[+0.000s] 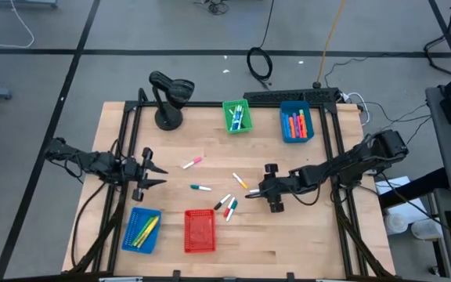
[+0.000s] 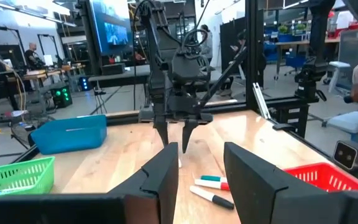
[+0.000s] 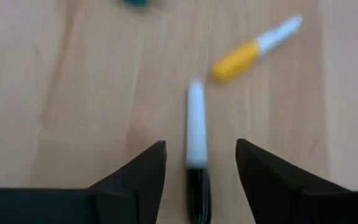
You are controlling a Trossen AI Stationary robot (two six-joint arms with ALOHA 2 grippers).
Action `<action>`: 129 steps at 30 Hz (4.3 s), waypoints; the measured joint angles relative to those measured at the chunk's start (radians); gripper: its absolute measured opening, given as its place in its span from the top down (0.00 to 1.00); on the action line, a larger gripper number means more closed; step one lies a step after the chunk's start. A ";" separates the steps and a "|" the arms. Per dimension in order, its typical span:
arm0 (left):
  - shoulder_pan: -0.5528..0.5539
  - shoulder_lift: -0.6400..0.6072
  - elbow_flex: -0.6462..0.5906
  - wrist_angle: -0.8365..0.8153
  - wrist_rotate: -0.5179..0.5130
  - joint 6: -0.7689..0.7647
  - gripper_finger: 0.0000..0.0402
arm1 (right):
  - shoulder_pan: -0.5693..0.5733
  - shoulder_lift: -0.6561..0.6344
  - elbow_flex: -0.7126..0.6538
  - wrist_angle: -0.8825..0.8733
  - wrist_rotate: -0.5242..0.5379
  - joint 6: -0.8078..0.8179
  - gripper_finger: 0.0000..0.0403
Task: Pick & Place Markers
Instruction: Put the right black mini marker into the red bin, then put the yellow mini marker into the red bin
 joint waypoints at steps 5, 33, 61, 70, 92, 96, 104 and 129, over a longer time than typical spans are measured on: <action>0.000 0.000 0.000 0.000 0.000 0.000 0.67 | -0.003 0.081 0.002 0.073 -0.025 0.018 0.56; 0.000 0.000 0.001 0.002 -0.001 0.000 0.67 | -0.019 0.133 0.022 -0.017 -0.083 0.044 0.96; 0.000 0.000 0.001 0.003 -0.001 0.000 0.67 | 0.083 0.274 0.373 0.554 -0.425 -0.060 0.96; 0.000 0.000 0.001 0.003 -0.001 0.000 0.67 | 0.093 0.508 0.702 0.461 -0.550 -0.147 0.96; 0.000 0.000 0.001 0.003 -0.001 0.000 0.67 | 0.061 0.665 0.862 0.467 -0.540 -0.167 0.74; 0.000 0.000 0.001 0.003 -0.001 0.000 0.67 | 0.058 0.667 0.862 0.463 -0.539 -0.167 0.69; 0.000 0.000 0.001 0.003 -0.001 0.000 0.67 | 0.048 0.539 0.862 0.073 -0.275 -0.240 0.66; 0.000 0.000 0.001 0.003 -0.001 0.000 0.67 | -0.096 0.353 0.496 -0.258 0.160 0.301 0.64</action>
